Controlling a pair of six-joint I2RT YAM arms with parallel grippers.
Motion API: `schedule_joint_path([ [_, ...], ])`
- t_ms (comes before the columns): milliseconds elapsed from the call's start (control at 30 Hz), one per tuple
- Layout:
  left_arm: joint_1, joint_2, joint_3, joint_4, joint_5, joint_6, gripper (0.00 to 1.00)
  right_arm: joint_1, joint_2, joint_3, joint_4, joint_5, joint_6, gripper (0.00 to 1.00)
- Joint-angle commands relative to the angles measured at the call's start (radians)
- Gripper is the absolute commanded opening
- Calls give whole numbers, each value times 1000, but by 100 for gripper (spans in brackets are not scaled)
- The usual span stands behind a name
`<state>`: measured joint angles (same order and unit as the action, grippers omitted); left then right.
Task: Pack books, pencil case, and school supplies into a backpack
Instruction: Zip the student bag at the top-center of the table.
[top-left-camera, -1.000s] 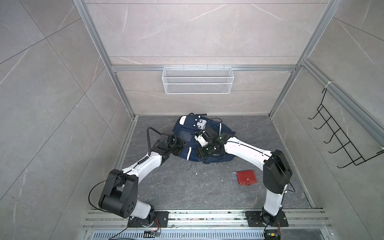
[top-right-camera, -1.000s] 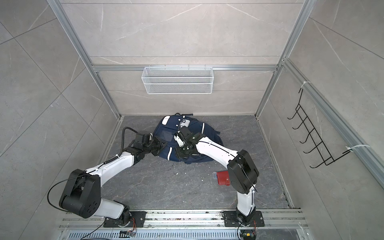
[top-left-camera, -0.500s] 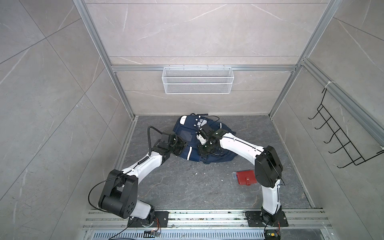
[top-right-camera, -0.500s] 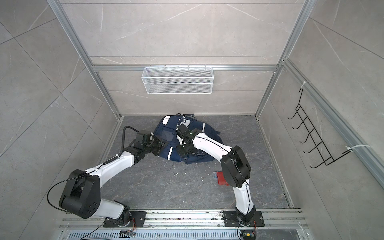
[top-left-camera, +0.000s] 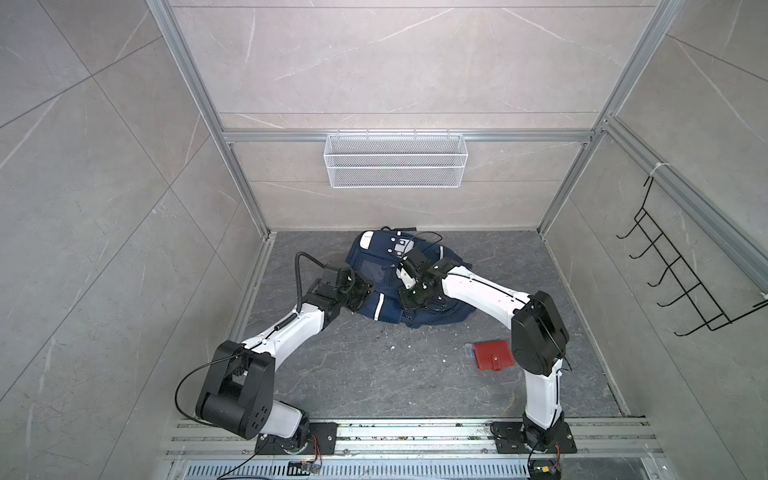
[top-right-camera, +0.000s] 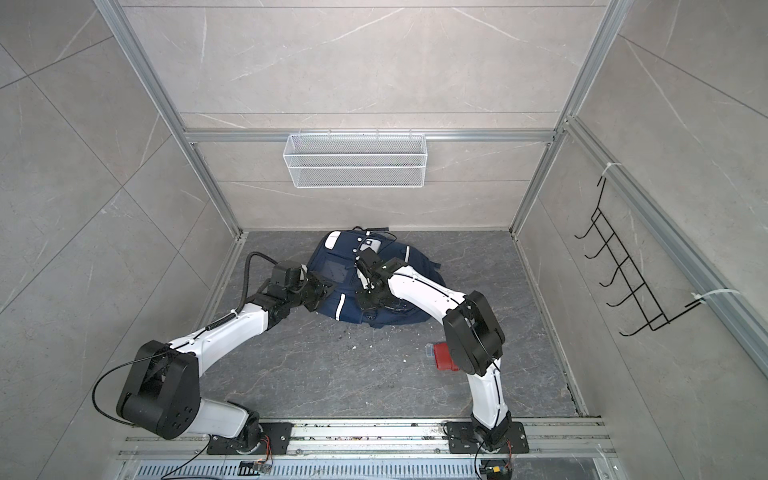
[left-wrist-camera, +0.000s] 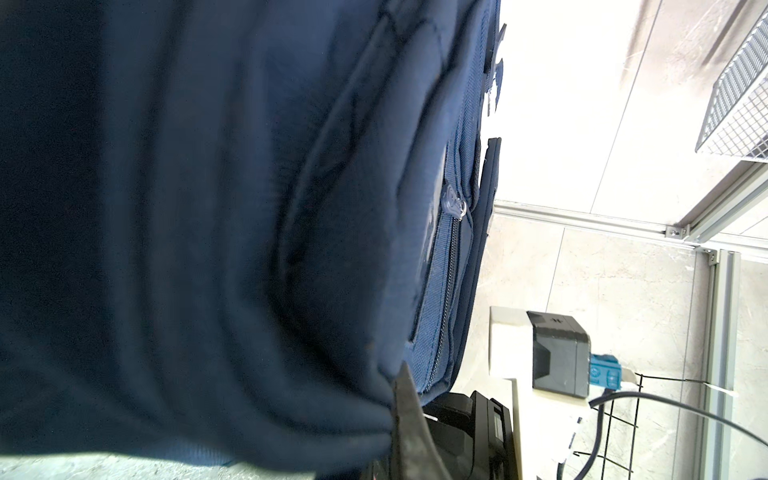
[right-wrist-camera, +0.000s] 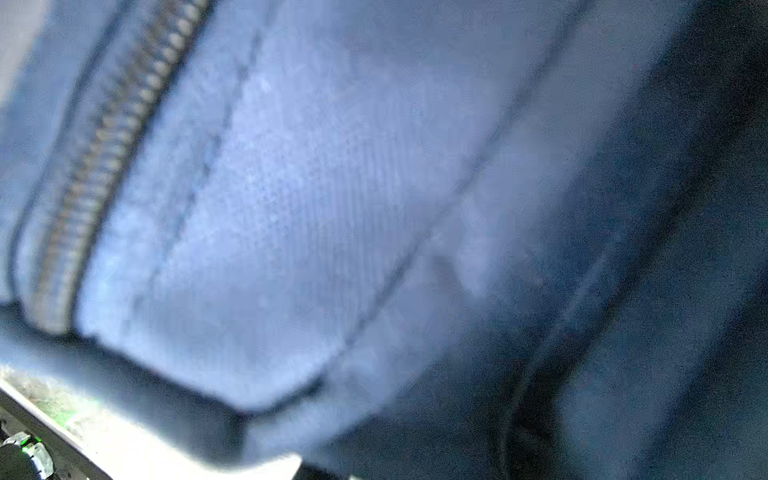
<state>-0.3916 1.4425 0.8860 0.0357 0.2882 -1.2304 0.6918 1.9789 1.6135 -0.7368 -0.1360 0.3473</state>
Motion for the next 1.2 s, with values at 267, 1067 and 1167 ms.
schedule_joint_path([
  [267, 73, -80, 14, 72, 35, 2, 0, -96, -162, -174, 89, 39, -42, 0],
  [1067, 333, -93, -25, 43, 54, 76, 0, -250, -347, -367, 63, 94, -98, 0],
  [1167, 385, -92, -15, -20, 61, 152, 0, -288, -350, -363, 50, 106, -110, 0],
])
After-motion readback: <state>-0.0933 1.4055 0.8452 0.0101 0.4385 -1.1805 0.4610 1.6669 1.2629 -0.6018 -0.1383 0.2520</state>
